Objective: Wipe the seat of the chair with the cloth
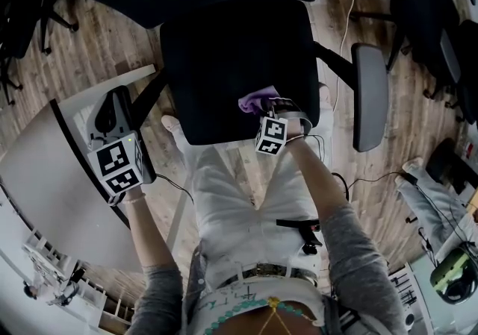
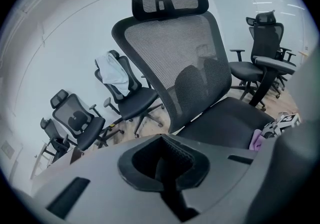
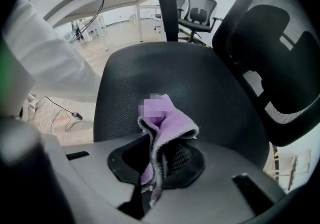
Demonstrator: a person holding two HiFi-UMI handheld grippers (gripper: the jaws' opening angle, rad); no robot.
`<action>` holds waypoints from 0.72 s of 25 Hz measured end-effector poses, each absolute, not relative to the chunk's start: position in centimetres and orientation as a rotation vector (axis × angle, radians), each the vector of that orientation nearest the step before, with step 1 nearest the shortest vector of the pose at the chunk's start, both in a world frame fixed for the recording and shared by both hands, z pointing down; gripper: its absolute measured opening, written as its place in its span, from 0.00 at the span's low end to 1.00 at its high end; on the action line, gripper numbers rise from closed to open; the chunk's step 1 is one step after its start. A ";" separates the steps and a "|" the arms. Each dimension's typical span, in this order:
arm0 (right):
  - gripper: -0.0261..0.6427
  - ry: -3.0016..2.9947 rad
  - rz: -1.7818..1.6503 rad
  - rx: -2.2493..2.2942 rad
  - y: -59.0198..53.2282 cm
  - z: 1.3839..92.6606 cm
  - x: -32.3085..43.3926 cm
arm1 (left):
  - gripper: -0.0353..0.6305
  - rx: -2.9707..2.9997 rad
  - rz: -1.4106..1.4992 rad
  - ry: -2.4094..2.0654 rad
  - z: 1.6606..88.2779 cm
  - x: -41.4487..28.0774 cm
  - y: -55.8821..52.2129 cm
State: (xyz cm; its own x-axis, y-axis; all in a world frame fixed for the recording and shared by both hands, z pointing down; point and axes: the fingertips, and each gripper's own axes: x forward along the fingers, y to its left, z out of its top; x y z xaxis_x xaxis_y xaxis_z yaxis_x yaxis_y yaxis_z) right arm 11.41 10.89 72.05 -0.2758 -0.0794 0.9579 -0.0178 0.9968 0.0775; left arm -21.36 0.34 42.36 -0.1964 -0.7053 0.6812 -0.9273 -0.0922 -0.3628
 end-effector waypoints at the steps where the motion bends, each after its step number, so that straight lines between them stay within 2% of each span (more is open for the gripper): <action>1: 0.11 -1.846 -0.059 0.070 10.9 72.1 11.6 | 0.06 1.790 1.166 -1.907 42.4 -21.3 0.4; 18: 0.11 -1.767 -0.004 0.142 9.7 71.5 17.9 | 0.06 1.786 1.171 -1.903 42.7 -21.5 0.1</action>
State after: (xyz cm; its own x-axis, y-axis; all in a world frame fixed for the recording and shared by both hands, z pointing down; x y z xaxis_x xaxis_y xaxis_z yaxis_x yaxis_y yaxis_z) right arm 17.89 9.67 71.46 -0.1923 -0.0985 0.9764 -0.0937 0.9922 0.0817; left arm -21.48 0.15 42.71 -0.1966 -0.7009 0.6857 -0.9281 -0.0924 -0.3607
